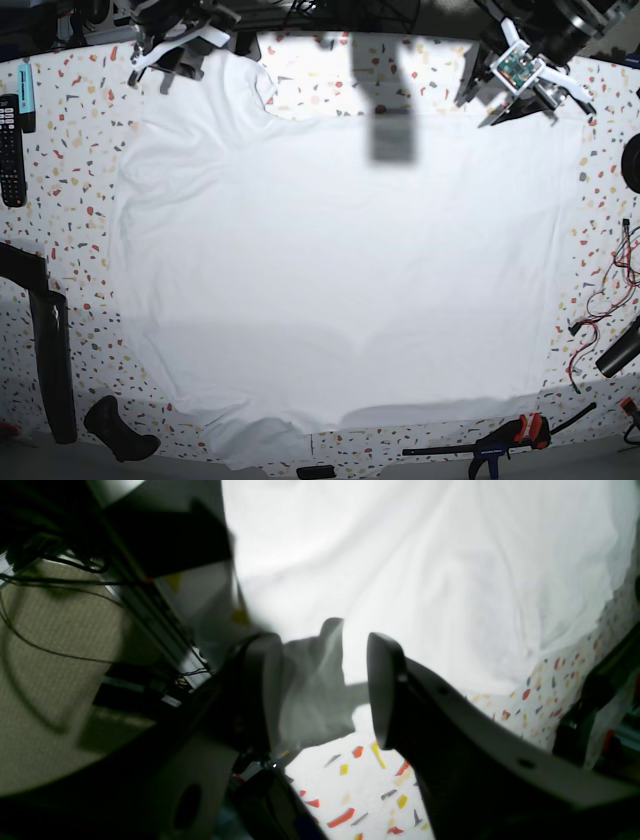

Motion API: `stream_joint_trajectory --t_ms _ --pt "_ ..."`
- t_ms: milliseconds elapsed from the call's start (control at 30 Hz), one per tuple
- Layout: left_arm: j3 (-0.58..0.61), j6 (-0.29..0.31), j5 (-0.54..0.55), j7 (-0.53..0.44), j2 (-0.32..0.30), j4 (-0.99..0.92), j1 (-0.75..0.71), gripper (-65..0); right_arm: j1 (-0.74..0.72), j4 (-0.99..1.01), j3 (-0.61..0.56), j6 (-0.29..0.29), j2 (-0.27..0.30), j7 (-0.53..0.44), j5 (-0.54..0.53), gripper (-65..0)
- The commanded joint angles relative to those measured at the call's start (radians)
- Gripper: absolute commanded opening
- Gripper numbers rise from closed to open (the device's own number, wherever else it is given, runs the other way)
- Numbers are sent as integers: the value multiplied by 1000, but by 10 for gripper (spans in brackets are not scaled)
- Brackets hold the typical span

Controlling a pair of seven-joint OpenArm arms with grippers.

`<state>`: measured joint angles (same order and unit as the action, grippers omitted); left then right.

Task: Fold the T-shirt properly
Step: 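Move both grippers down to the shirt's shoulder edges beside the collar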

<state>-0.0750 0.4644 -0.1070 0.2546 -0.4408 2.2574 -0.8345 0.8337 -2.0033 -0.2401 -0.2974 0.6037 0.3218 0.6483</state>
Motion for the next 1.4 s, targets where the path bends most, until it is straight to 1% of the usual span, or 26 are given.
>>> stream_joint_trajectory --t_ms 0,233,333,367,467,533,567,667,700,733,767,867,1033,1100,1200,1367 --pt "-3 -8 10 -23 -8 13 -10 -413 9 -14 -19 -3 6 -12 -4 -372" --pt "-3 -8 10 -23 -8 13 -10 -413 8 -14 -155 -2 6 -6 8 -372" --pt "-3 -8 10 -23 -8 13 -10 -413 9 -14 -179 2 6 14 66 -372" --pt "-3 -8 10 -23 -8 13 -10 -413 8 -14 -179 13 6 20 84 -372" --pt "-3 -8 10 -24 -8 13 -7 -413 8 -14 -178 69 6 32 86 -372" --pt "-3 -8 10 -24 -8 13 -7 -413 8 -14 -178 92 6 39 86 -372" --pt "-3 -8 10 -24 -8 13 -7 -413 8 -14 -178 114 6 42 86 -372" --pt "-3 -8 11 -24 -8 13 -7 -413 8 -14 -178 220 6 53 87 -372" --pt "-3 -8 10 -24 -8 13 -7 -413 7 -14 -178 248 6 56 88 -372" --pt "-3 -8 11 -24 -8 13 -7 -413 5 -14 -178 255 6 68 98 -372" --pt "-3 -8 11 -24 -8 13 -7 -413 2 -14 -178 255 6 82 112 -372" --pt "-3 -8 11 -24 -8 13 -4 -413 -11 -14 -178 254 6 125 103 -372" --pt "-3 -9 11 -24 -5 13 10 -413 -11 -14 -178 248 6 128 100 -372" --pt "-3 -15 11 -23 -5 13 10 -413 -11 -14 -178 235 6 126 100 -372" --pt "-3 -16 11 -23 -5 13 10 -413 -11 -14 -178 191 6 124 100 -372" --pt "-3 -16 11 -24 -5 13 10 -413 -11 -14 -178 167 6 126 100 -372"
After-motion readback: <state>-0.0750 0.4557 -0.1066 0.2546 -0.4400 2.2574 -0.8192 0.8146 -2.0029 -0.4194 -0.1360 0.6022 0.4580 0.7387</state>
